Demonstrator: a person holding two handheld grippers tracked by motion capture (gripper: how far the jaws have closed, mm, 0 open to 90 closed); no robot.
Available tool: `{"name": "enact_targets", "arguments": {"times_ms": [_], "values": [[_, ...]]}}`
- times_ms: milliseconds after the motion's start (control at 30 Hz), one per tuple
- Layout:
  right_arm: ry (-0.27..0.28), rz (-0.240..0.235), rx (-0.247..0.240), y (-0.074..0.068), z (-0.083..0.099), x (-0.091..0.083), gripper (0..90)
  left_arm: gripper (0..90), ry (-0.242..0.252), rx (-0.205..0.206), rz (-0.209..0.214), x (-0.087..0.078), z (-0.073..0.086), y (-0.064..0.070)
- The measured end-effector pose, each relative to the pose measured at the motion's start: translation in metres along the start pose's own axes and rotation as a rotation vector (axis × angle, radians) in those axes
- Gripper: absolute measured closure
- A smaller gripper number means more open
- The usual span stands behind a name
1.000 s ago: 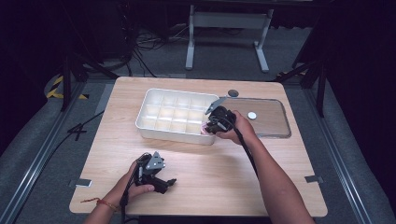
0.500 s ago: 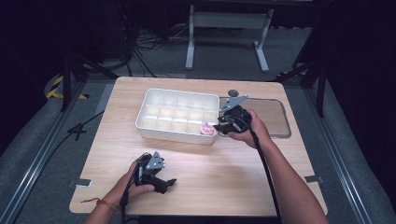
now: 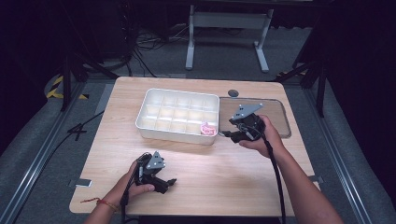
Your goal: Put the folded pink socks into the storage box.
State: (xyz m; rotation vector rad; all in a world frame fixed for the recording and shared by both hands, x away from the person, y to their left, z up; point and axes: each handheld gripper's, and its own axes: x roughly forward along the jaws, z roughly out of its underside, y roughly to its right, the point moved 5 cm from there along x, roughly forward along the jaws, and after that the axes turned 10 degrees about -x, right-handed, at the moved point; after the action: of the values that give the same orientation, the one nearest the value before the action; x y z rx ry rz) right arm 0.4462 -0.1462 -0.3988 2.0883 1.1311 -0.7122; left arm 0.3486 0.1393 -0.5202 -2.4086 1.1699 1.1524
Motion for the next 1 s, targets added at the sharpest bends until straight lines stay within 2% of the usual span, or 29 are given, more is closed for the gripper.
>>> {"name": "enact_targets", "arguments": {"times_ms": [167,333,600,733,1000], "values": [[0.011,0.01,-0.01,-0.007,0.006,-0.009,40.8,8.6,0.001,-0.002,-0.001,0.0,0.0,0.0],[-0.008,0.037,-0.036,-0.014,0.015,-0.015,34.7,8.6,-0.001,0.0,-0.001,0.0,0.0,0.0],[-0.003,0.043,-0.046,-0.025,0.027,-0.023,31.7,8.6,0.001,-0.002,-0.002,0.0,0.0,0.0],[-0.005,0.052,-0.051,-0.028,0.039,-0.025,31.3,8.1,0.001,-0.006,-0.003,0.0,0.0,0.0],[-0.03,0.049,-0.025,-0.032,0.068,-0.025,30.4,7.5,0.002,-0.007,-0.003,0.001,0.0,0.0]]}}
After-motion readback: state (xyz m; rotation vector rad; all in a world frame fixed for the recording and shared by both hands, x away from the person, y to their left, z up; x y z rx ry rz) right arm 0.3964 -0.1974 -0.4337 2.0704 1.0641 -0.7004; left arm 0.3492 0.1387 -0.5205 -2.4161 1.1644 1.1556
